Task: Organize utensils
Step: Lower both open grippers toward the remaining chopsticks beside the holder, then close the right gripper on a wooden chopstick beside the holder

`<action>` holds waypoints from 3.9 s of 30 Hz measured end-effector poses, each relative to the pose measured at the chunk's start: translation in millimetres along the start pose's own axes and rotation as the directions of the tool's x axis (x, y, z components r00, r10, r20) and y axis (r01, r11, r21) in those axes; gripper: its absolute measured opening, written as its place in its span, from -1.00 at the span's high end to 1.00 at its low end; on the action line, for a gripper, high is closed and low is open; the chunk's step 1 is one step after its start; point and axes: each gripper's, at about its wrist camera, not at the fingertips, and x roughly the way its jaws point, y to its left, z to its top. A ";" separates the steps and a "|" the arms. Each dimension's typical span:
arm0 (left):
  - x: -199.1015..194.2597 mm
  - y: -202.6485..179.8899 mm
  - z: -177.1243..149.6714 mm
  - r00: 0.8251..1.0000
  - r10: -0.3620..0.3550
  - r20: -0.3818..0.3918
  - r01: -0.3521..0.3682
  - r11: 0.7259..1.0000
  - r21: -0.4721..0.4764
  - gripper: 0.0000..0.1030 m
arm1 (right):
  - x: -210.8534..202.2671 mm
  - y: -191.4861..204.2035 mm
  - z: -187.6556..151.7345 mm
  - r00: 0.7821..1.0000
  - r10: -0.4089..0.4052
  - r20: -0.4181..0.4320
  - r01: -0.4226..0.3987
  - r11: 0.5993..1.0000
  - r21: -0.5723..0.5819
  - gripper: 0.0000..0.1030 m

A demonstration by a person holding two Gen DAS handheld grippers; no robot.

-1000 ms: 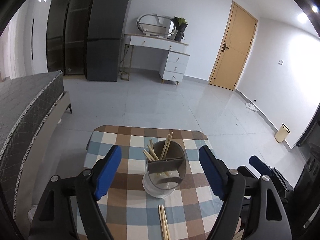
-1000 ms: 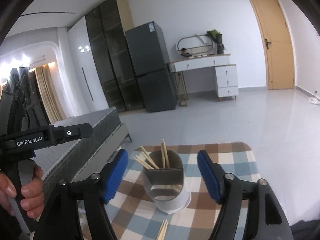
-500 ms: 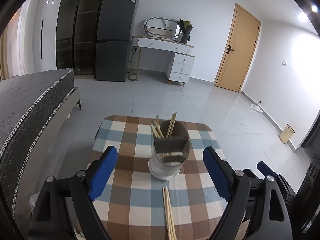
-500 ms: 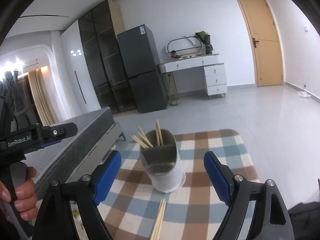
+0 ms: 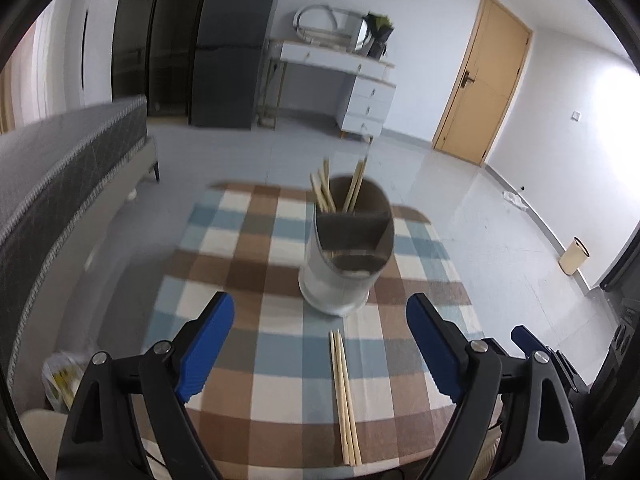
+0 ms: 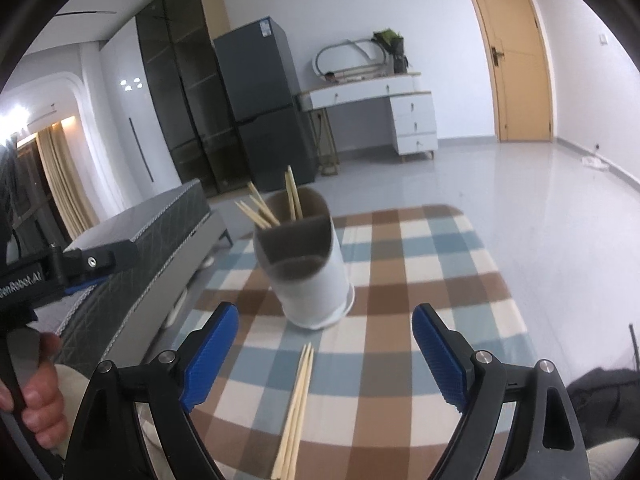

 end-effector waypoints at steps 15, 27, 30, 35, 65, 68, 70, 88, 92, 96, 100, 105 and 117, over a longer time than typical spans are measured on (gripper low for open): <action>71.4 12.4 -33.3 0.986 0.116 -0.123 -0.112 0.993 0.038 -0.64 | 66.8 -9.6 -28.9 0.970 -0.048 -0.239 0.055 0.998 0.026 -0.69; 104.7 41.3 -27.4 0.961 0.153 -0.229 -0.168 0.985 -0.046 -0.64 | 130.9 -13.4 -43.8 0.906 -0.067 -0.417 0.081 0.997 0.015 -0.12; 115.7 51.6 -30.8 0.945 0.158 -0.285 -0.190 0.978 -0.087 -0.64 | 144.9 -7.2 -47.2 0.893 -0.064 -0.446 0.064 0.998 -0.016 -0.05; 124.4 60.9 -33.8 0.931 0.145 -0.335 -0.199 0.971 -0.134 -0.64 | 166.9 6.3 -51.1 0.878 -0.065 -0.474 0.028 0.996 -0.083 0.11; 140.2 88.4 -38.1 0.888 0.091 -0.450 -0.229 0.938 -0.262 -0.64 | 211.1 35.6 -50.5 0.854 -0.107 -0.510 -0.017 0.972 -0.233 0.56; 141.9 87.4 -38.2 0.886 0.101 -0.453 -0.236 0.938 -0.253 -0.64 | 210.4 34.3 -51.5 0.840 -0.068 -0.538 -0.047 0.979 -0.196 0.66; 142.7 86.8 -38.4 0.884 0.107 -0.455 -0.242 0.938 -0.249 -0.64 | 209.0 33.8 -52.4 0.835 -0.058 -0.547 -0.053 0.981 -0.186 0.66; 146.2 86.4 -42.4 0.871 0.132 -0.473 -0.267 0.936 -0.230 -0.64 | 215.4 43.5 -51.4 0.844 -0.114 -0.524 -0.001 0.977 -0.213 0.66; 145.7 90.8 -43.4 0.868 0.136 -0.478 -0.280 0.929 -0.244 -0.64 | 217.1 42.0 -49.4 0.842 -0.128 -0.524 0.011 0.975 -0.220 0.66; 145.1 88.9 -42.7 0.869 0.136 -0.476 -0.276 0.931 -0.238 -0.64 | 215.1 35.1 -47.4 0.839 -0.145 -0.524 0.040 0.978 -0.207 0.67; 146.0 86.8 -42.5 0.868 0.135 -0.477 -0.272 0.934 -0.231 -0.64 | 215.8 32.0 -48.8 0.831 -0.147 -0.536 0.043 0.978 -0.202 0.84; 147.3 88.0 -43.0 0.866 0.128 -0.483 -0.275 0.929 -0.246 -0.64 | 208.2 34.4 -43.5 0.853 -0.114 -0.509 0.024 0.983 -0.180 0.84; 150.6 89.6 -43.5 0.861 0.116 -0.496 -0.271 0.928 -0.255 -0.64 | 209.2 40.2 -53.1 0.832 -0.123 -0.541 -0.002 0.974 -0.226 0.92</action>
